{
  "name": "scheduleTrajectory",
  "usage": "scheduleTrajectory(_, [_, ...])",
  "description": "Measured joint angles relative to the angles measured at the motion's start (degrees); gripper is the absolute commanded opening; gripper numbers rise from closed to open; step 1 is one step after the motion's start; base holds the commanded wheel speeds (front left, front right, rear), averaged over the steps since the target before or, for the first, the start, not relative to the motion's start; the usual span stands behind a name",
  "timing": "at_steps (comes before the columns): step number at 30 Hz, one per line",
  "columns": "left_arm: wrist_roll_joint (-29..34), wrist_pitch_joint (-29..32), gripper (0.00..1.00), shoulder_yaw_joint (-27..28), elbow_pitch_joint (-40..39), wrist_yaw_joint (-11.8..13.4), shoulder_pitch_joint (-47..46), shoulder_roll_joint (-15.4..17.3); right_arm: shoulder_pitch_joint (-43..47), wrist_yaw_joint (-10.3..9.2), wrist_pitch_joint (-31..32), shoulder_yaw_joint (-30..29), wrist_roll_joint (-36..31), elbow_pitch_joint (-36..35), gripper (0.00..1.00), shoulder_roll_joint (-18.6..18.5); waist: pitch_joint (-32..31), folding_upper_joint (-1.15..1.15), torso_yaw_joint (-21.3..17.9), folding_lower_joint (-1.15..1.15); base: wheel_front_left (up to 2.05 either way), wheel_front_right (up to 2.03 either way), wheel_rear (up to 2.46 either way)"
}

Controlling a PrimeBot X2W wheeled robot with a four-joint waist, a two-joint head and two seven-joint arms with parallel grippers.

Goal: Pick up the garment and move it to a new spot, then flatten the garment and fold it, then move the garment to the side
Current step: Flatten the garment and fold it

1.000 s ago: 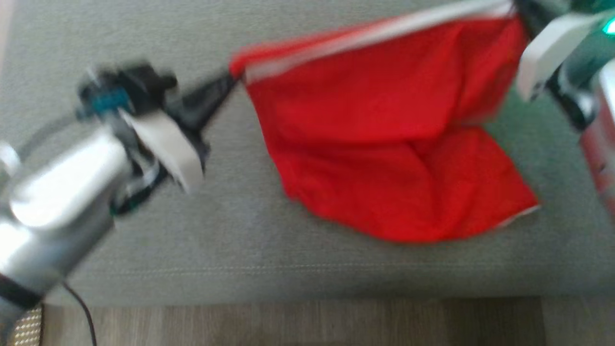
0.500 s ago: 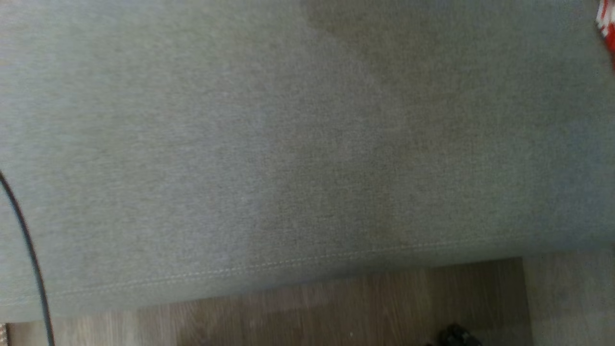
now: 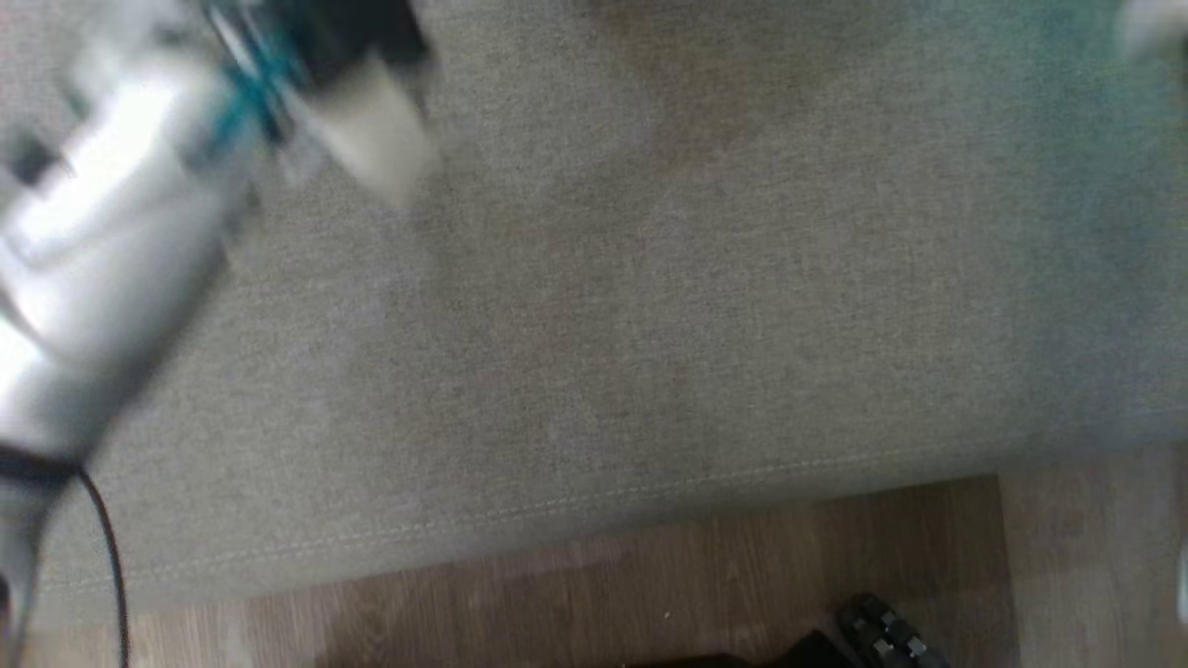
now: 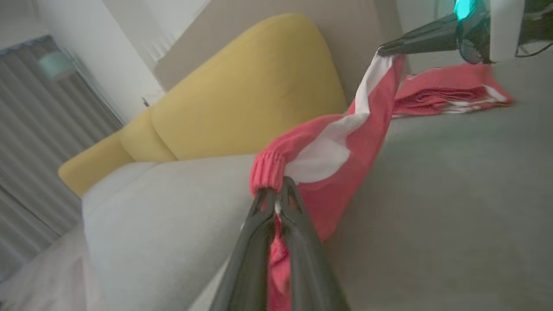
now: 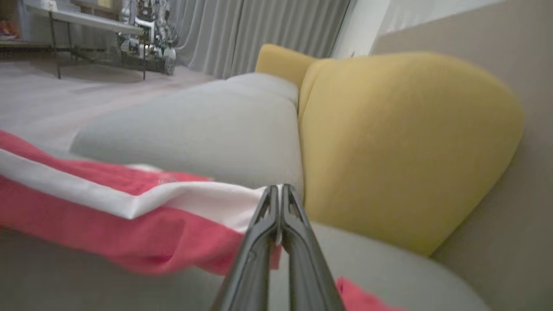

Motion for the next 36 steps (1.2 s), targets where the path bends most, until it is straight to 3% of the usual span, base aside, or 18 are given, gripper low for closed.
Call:
scheduleTrajectory(9, [2.9,0.1,0.0,-6.8,-5.7,-1.1,28.1,3.4,34.1,0.0,1.2,-2.6,6.3,-14.8,0.0,1.0,-4.7,0.0,0.3,-0.01,0.0,0.0,0.0])
scheduleTrajectory(17, [2.4,0.1,0.0,-6.9,-7.4,-0.1,40.8,5.5,54.1,0.0,5.4,-7.0,9.5,-28.3,0.0,2.4,-11.1,0.01,0.8,-0.01,0.0,0.0,0.0])
scheduleTrajectory(24, [0.3,0.1,0.0,-6.0,-14.4,2.1,51.4,8.4,69.1,0.0,11.8,-12.9,10.0,-43.8,0.0,3.1,-16.1,0.01,1.6,-0.01,0.0,0.0,0.0])
scheduleTrajectory(30, [-4.4,0.1,0.0,-3.3,-17.4,0.9,51.7,6.2,68.0,0.0,19.5,-15.9,9.3,-47.5,0.0,4.4,-16.7,0.01,4.3,-0.01,0.0,0.0,0.0])
scheduleTrajectory(36, [-11.1,0.1,0.0,-0.6,-12.0,-1.9,45.1,-3.2,54.7,0.0,26.4,-15.5,6.8,-39.9,0.0,1.9,-15.0,0.0,7.4,-0.01,0.0,0.0,0.0])
